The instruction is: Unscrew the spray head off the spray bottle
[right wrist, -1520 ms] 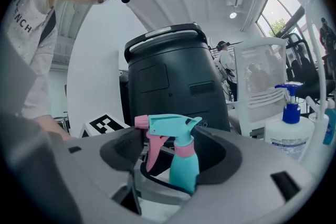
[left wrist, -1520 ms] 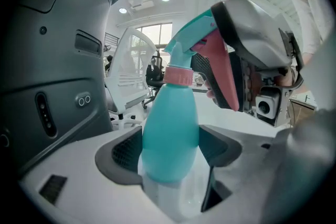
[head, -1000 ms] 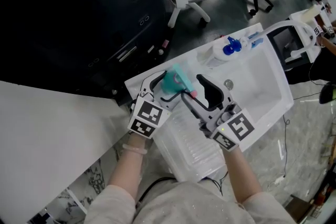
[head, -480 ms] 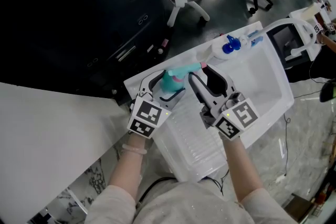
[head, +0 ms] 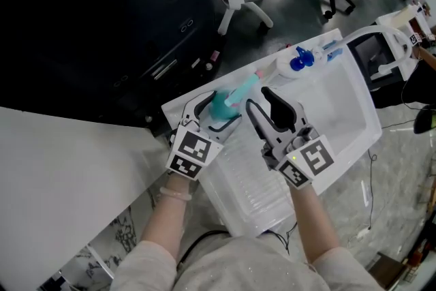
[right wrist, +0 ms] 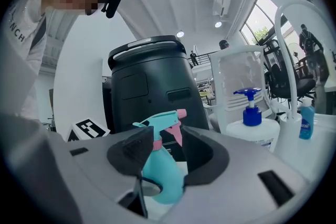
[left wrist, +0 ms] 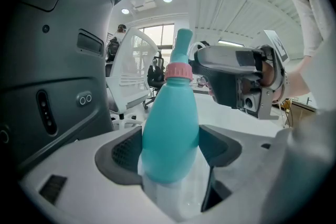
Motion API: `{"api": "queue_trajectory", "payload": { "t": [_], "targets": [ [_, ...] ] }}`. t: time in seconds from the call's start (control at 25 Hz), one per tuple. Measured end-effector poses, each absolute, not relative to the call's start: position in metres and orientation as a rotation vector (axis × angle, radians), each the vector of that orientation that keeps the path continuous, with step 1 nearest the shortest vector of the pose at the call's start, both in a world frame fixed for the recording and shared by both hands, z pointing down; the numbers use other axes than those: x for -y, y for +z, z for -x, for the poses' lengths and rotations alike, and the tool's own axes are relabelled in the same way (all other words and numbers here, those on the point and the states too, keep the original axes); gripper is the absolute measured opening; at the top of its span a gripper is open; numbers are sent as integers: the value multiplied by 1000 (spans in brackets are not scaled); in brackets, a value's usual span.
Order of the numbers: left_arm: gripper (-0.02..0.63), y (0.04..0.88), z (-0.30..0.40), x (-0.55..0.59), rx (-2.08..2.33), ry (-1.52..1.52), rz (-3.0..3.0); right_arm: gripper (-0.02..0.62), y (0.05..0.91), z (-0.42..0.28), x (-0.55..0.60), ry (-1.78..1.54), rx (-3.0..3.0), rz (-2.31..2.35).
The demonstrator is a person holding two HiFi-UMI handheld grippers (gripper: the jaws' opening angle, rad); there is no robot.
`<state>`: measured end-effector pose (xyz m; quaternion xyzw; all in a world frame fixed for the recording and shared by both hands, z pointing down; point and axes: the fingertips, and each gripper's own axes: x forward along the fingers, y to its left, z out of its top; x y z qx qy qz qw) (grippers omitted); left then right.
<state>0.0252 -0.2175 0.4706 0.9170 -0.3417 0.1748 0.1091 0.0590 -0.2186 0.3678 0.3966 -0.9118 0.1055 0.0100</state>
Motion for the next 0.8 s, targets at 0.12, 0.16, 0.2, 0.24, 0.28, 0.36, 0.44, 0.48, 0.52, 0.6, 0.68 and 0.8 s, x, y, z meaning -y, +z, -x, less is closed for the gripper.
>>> {"api": "queue_trajectory", "payload": {
  "t": [0.12, 0.16, 0.2, 0.24, 0.28, 0.36, 0.44, 0.48, 0.52, 0.6, 0.68, 0.8],
  "targets": [
    [336, 471, -25, 218, 1006, 516, -2698, 176, 375, -46, 209, 355, 2847, -1164],
    [336, 471, -25, 218, 1006, 518, -2699, 176, 378, -41, 208, 373, 2846, -1138],
    [336, 471, -25, 219, 1005, 521, -2699, 176, 381, -37, 209, 400, 2844, -1117],
    [336, 471, -26, 219, 1005, 524, -2700, 185, 383, -33, 211, 433, 2841, -1100],
    [336, 471, -26, 219, 1006, 525, -2700, 198, 385, -29, 213, 465, 2838, -1086],
    [336, 470, -27, 218, 1008, 525, -2700, 202, 386, -24, 218, 501, 2829, -1066],
    [336, 471, -27, 218, 1010, 528, -2700, 202, 387, -20, 222, 499, 2811, -1049],
    [336, 471, -27, 218, 1010, 529, -2700, 202, 388, -18, 224, 495, 2801, -1041],
    [336, 470, -27, 218, 1008, 530, -2700, 201, 387, -16, 225, 495, 2795, -1034],
    [336, 470, -27, 218, 1006, 530, -2701, 191, 385, -13, 226, 499, 2799, -1023],
    [336, 470, -27, 219, 1005, 531, -2701, 153, 382, -13, 226, 490, 2810, -1024],
    [336, 471, -27, 219, 1003, 533, -2702, 140, 381, -13, 226, 412, 2810, -1030]
  ]
}}
